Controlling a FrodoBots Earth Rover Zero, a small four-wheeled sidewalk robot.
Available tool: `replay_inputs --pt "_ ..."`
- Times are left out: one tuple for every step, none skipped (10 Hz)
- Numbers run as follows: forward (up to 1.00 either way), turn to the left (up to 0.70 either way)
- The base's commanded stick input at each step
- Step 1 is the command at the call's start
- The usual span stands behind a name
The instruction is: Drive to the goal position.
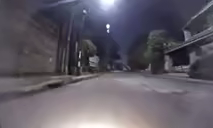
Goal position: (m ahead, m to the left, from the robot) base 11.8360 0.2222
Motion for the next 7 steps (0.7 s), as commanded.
replay_inputs --pt "1.00 0.00" --pt "1.00 0.00" --pt "1.00 0.00" --pt "1.00 0.00" --pt "1.00 0.00" --pt "1.00 0.00" --pt "1.00 0.00"
